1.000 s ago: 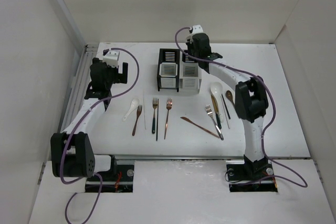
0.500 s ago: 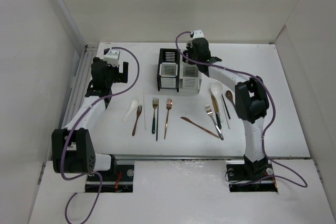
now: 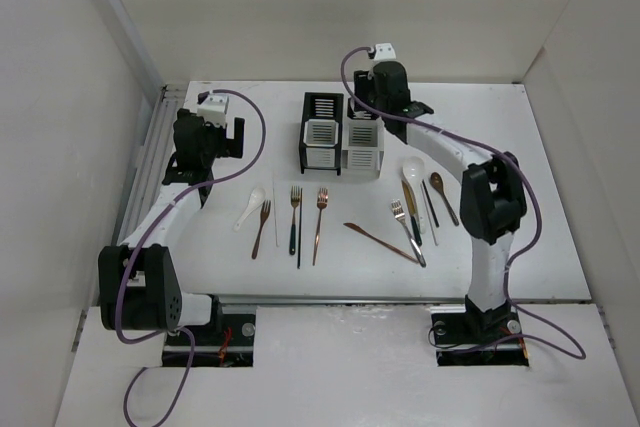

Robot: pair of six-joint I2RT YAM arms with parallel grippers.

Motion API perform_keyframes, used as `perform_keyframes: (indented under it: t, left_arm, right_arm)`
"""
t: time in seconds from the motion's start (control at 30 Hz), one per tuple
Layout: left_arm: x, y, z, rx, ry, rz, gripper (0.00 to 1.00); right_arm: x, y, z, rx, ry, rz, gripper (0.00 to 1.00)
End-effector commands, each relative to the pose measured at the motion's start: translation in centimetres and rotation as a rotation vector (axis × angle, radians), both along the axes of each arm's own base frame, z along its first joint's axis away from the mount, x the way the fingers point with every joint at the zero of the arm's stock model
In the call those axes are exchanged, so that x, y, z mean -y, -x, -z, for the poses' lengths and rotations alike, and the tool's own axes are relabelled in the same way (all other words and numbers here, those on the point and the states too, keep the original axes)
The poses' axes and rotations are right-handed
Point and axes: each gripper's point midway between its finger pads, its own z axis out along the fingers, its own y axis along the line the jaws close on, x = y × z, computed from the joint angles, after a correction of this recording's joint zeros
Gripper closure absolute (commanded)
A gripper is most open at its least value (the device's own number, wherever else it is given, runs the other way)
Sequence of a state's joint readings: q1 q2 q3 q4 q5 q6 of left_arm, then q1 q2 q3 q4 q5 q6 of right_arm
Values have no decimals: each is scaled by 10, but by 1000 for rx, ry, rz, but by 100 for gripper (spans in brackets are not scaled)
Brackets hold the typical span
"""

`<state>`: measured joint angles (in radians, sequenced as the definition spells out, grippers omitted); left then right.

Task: Sort the eating utensils into containers

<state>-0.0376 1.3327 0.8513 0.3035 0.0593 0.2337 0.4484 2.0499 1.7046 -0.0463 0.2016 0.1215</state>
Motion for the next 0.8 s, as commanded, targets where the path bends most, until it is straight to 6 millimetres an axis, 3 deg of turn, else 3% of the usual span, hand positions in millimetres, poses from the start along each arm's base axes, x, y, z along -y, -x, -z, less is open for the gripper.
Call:
perform_keyframes:
  t: [0.0, 0.03, 0.07, 0.1, 0.17, 0.23, 0.27, 0.3, 0.33, 0.37, 0.4, 0.47, 0.53, 0.6, 0.77]
  left_arm:
    - [1, -10, -36, 100, -7, 11, 0]
    - [1, -10, -36, 100, -7, 11, 0]
    - [1, -10, -36, 100, -7, 11, 0]
    - [1, -10, -36, 100, -7, 11, 0]
    - [1, -10, -36, 100, -7, 11, 0]
    - [3, -10, -36, 100, -5, 20, 0]
    - [5, -11, -32, 91, -2, 30, 0]
    - [5, -11, -32, 91, -2, 30, 0]
    - [6, -10, -32, 91, 0, 39, 0]
    - [9, -13, -33, 91, 4, 52, 0]
    - [9, -13, -33, 91, 4, 52, 0]
    - [11, -13, -33, 91, 7, 64, 0]
    - [19, -13, -33, 92, -2, 85, 0]
    - [22, -11, -27, 82, -24, 102, 0]
    - [30, -4, -29, 91, -32, 124, 0]
  right_arm:
    - [5, 16, -114, 200, -71, -23, 39]
    - [9, 24, -111, 189, -54, -26, 35]
    - [16, 39, -128, 197, -57, -26, 24]
    - [21, 48, -127, 178, -48, -26, 17]
    - [31, 70, -102, 87, -6, -28, 13]
    - [50, 98, -69, -59, 62, -22, 17]
    - [58, 114, -37, -150, 104, -23, 25]
    - [65, 133, -18, -238, 110, -6, 48]
    - [69, 144, -4, -286, 114, 4, 57]
    - [71, 161, 22, -363, 117, -10, 61]
    - [73, 170, 32, -402, 103, -19, 64]
    - [69, 191, 55, -501, 67, -41, 62]
    - [78, 208, 79, -585, 62, 2, 54]
    - [85, 224, 98, -648, 71, 23, 54]
    - [92, 231, 98, -646, 38, 65, 53]
